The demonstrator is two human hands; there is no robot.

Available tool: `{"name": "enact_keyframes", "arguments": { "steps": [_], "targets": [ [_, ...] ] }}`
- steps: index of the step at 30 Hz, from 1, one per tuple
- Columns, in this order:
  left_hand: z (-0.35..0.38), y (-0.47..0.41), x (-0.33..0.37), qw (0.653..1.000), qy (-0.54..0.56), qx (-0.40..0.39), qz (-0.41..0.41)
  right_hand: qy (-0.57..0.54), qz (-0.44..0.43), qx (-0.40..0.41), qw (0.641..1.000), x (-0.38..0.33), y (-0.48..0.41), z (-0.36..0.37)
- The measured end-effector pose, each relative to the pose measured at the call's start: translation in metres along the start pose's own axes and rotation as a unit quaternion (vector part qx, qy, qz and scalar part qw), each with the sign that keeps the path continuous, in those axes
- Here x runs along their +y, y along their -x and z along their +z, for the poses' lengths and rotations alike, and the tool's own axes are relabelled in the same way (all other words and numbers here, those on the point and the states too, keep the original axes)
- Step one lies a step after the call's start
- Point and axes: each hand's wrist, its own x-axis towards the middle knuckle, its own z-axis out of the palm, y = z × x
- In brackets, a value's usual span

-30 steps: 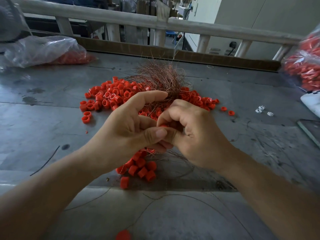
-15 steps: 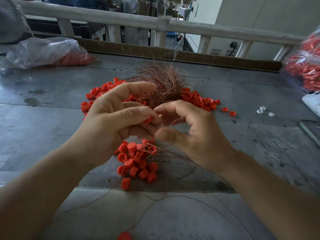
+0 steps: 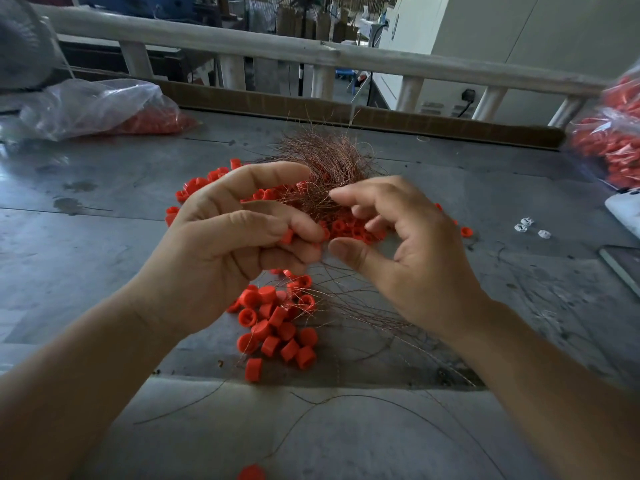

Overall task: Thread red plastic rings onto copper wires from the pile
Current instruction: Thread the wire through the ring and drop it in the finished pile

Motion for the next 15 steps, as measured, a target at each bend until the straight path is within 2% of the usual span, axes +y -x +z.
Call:
{"name": "enact_keyframes", "arguments": {
  "steps": [3,10,15],
  "targets": [
    [-0.0017,-0.0006,0.0,1.0,0.011,-0.017,-0.007,-0.001,-0.011,-0.045,0.999,-0.0025,0.0008,0.0008],
    [-0.0045,-0.0023,0.0007,0.999,0.014,-0.031,-0.001,-0.076,0.023,-0.043,0.996,-0.0003,0.0008,0.0023],
    [-0.0023,-0.0011,-0.0022,0.999,0.003,-0.039,-0.019,-0.08,-0.026,-0.092,0.992,-0.0026,0.0049,0.0079]
  ]
}}
